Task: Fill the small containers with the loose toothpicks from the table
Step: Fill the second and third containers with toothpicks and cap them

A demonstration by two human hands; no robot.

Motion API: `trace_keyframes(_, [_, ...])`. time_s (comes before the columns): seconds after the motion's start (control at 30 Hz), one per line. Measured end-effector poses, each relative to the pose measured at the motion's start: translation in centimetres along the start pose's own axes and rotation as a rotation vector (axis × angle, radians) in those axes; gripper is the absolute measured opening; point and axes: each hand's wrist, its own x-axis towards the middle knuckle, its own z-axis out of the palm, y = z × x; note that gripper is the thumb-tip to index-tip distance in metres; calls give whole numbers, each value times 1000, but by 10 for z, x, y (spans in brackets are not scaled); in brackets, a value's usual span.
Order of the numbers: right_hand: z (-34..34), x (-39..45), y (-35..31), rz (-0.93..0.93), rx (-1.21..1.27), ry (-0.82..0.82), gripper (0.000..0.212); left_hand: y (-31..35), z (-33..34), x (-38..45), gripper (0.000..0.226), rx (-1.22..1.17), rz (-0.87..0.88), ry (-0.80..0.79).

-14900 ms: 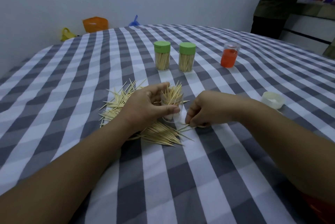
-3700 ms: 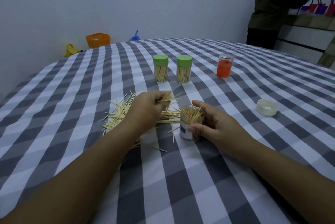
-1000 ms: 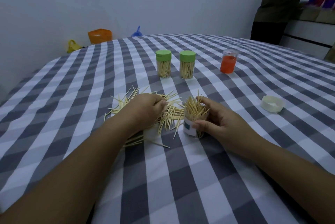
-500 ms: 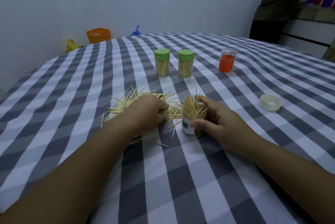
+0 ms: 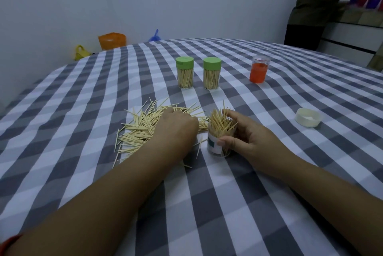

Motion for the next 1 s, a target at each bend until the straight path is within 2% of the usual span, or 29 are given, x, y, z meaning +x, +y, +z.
trace_keyframes(0.1, [0, -1, -1, -4, -10, -4, 84, -7, -2, 1, 38, -115, -76, -41])
trace_keyframes(0.2, [-1, 0, 0, -4, -14, -7, 85, -16, -4, 1, 39, -462, -221, -77])
trace_keyframes(0.37, [-1, 0, 1, 3, -26, -8, 85, -25, 0, 0, 31, -971, -339, 24])
trace_keyframes(0.53, [-1, 1, 2, 0, -16, -15, 84, -26, -4, -1, 15, -1170, -397, 42])
trace_keyframes(0.8, [-1, 1, 3, -3, -19, -8, 82, -20, 1, 1, 18, -1305, -417, 67])
trace_keyframes(1.0, [-1, 1, 4, 3, -48, -12, 73, -13, -2, 0, 14, -1431, -414, 155])
